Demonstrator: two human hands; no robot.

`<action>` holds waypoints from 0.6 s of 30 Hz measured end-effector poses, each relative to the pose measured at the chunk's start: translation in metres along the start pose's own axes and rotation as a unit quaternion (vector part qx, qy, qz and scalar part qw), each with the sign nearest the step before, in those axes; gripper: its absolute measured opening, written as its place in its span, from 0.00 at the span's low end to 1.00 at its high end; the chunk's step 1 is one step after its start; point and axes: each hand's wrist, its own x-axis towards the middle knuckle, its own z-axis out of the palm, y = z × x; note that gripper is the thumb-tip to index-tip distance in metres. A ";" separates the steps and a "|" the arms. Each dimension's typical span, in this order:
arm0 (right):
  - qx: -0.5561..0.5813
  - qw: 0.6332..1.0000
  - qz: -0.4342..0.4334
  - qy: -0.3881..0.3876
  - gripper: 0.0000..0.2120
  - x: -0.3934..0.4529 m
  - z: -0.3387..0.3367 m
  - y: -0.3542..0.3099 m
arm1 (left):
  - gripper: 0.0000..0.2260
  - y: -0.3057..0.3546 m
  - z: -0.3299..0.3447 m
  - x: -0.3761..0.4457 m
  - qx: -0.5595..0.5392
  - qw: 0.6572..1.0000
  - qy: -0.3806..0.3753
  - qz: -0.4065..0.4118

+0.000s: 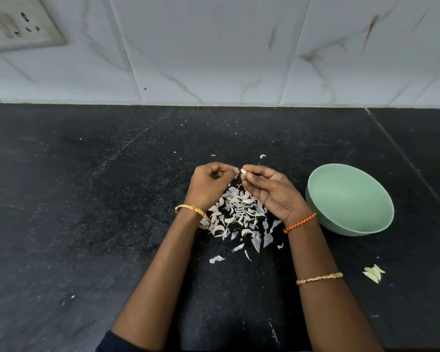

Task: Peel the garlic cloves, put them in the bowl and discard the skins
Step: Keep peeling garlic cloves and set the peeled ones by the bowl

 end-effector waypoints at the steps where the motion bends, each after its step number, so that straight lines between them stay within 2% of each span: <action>1: -0.013 1.000 -0.010 0.002 0.10 -0.001 -0.001 -0.001 | 0.02 -0.001 0.001 -0.001 -0.007 1.000 -0.021 0.012; 10: -0.117 0.992 -0.033 0.015 0.10 -0.003 -0.008 -0.008 | 0.03 -0.008 0.002 0.005 0.016 0.996 -0.038 0.077; 18: -0.150 0.988 -0.035 -0.019 0.10 -0.012 -0.005 -0.010 | 0.01 0.003 -0.008 0.002 0.036 0.992 -0.108 0.045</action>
